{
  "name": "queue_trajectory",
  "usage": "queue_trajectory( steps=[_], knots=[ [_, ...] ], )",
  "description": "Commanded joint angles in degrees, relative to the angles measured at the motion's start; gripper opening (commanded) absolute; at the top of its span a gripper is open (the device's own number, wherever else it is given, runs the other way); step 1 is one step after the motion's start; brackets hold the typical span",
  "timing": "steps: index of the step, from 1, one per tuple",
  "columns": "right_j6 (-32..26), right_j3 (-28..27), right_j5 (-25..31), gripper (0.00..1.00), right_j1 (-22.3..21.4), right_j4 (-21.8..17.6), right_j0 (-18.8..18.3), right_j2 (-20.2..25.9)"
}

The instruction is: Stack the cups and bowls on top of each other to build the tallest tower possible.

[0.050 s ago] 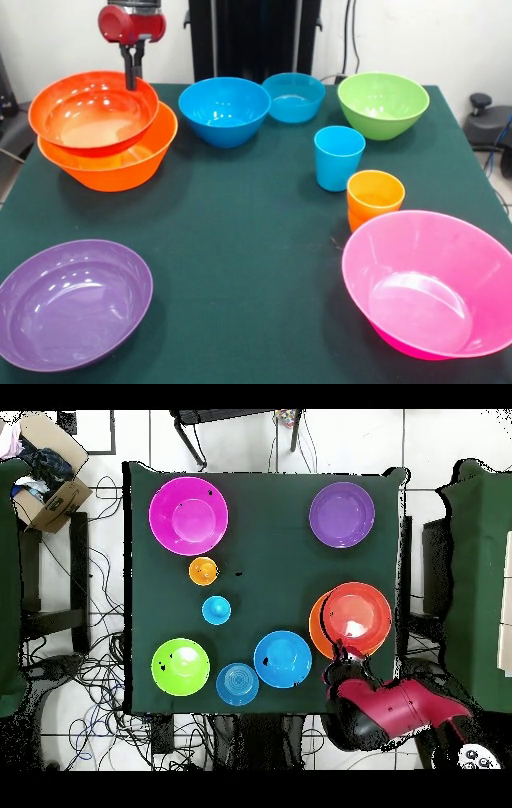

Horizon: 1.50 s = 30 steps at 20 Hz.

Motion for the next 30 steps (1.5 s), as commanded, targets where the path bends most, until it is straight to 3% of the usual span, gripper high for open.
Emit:
queue_trajectory(
  steps=[1,4,7,12,25,30],
  knots=[
    [0.99,-1.23,1.16,1.00,3.25,-1.51,-2.92,5.27],
    [-2.38,0.55,2.63,1.00,1.96,-1.54,-3.61,8.33],
    [-0.27,2.23,4.32,1.00,2.48,4.84,-9.58,11.48],
    [-0.67,1.54,3.42,1.00,2.09,1.30,-7.10,10.41],
    [1.96,1.37,3.22,1.00,1.44,1.42,-3.59,7.49],
    [-0.56,2.93,5.25,1.00,0.04,2.94,-4.94,9.35]
  ],
)
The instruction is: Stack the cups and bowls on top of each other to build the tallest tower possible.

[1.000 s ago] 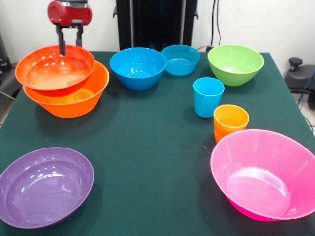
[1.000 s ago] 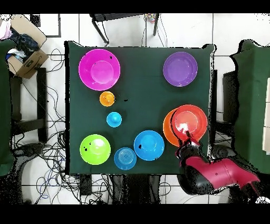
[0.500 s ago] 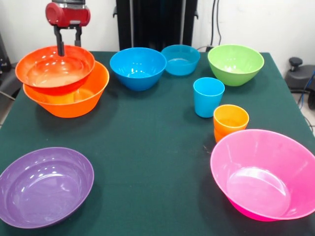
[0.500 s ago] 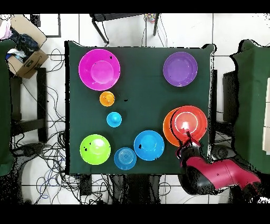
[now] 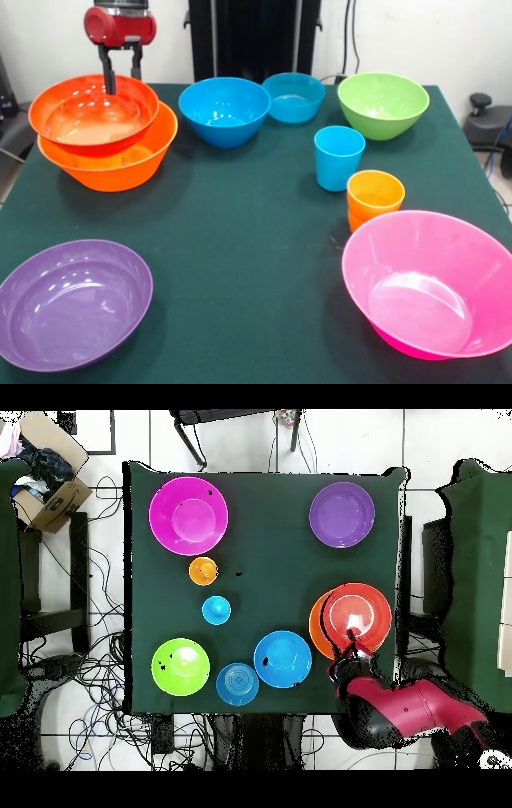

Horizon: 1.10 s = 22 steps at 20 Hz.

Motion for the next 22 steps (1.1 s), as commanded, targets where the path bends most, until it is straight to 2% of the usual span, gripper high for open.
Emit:
queue_trajectory(
  steps=[1,6,13,19,22],
  knots=[
    [-1.31,3.22,5.84,1.00,-1.65,1.36,0.93,4.51],
    [-3.44,5.16,7.87,1.00,-3.96,4.48,-1.35,7.47],
    [-4.36,5.99,9.39,1.00,-4.86,5.85,-2.80,9.37],
    [-2.98,6.67,9.94,1.00,-5.59,5.39,-1.97,9.00],
    [-1.38,6.64,9.67,1.00,-5.41,4.56,-0.39,7.79]
  ],
)
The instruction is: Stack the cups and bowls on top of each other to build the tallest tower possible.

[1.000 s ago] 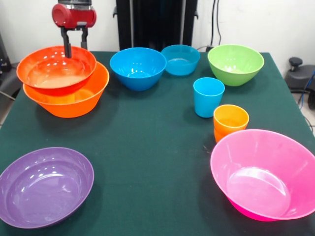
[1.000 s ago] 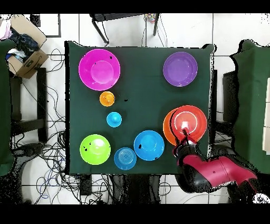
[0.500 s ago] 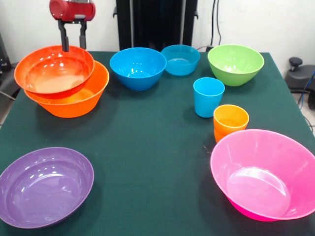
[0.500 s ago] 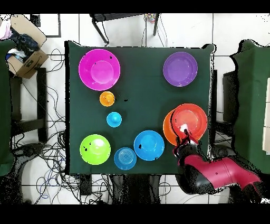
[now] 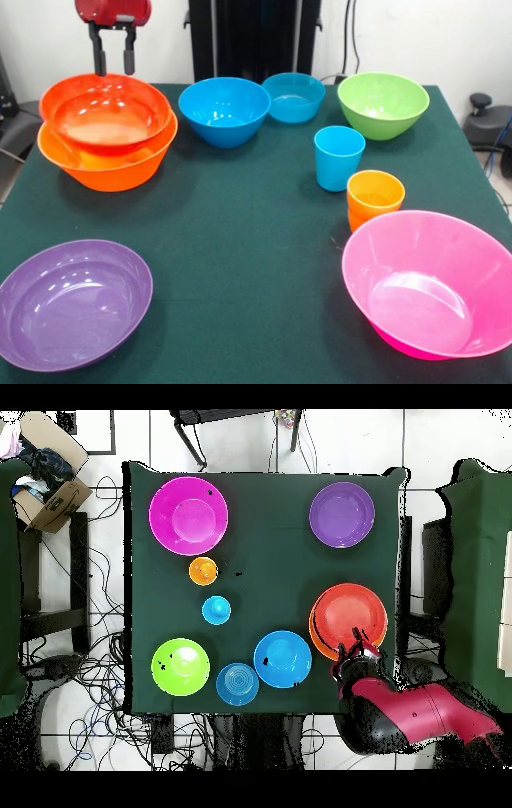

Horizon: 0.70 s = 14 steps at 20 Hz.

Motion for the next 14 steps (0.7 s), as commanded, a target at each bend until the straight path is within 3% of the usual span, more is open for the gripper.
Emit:
queue_trajectory(
  steps=[1,14],
  knots=[
    [-0.85,3.40,6.52,1.00,0.50,-0.23,3.57,1.39],
    [1.32,3.62,5.91,1.00,-0.32,-0.71,6.22,-0.76]
  ],
)
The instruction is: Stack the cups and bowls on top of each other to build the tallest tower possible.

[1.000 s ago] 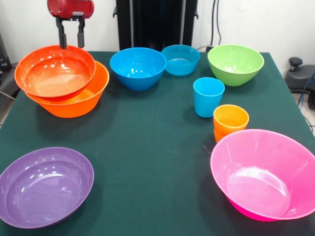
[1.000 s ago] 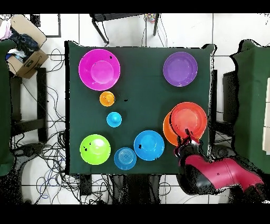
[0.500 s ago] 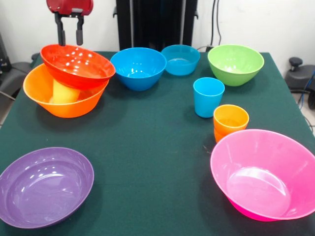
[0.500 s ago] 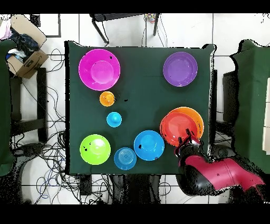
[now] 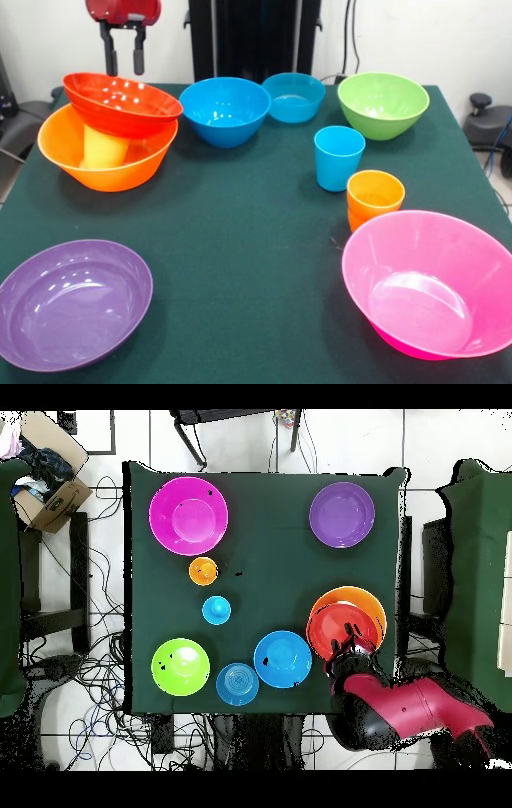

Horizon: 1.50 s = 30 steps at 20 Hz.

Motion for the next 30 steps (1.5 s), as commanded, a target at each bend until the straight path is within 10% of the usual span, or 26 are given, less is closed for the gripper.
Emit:
queue_trajectory(
  steps=[1,30],
  knots=[
    [1.17,3.52,5.98,1.00,0.75,-0.48,3.08,-0.63],
    [-7.29,6.98,14.62,1.00,3.51,17.69,-4.82,19.85]
  ],
)
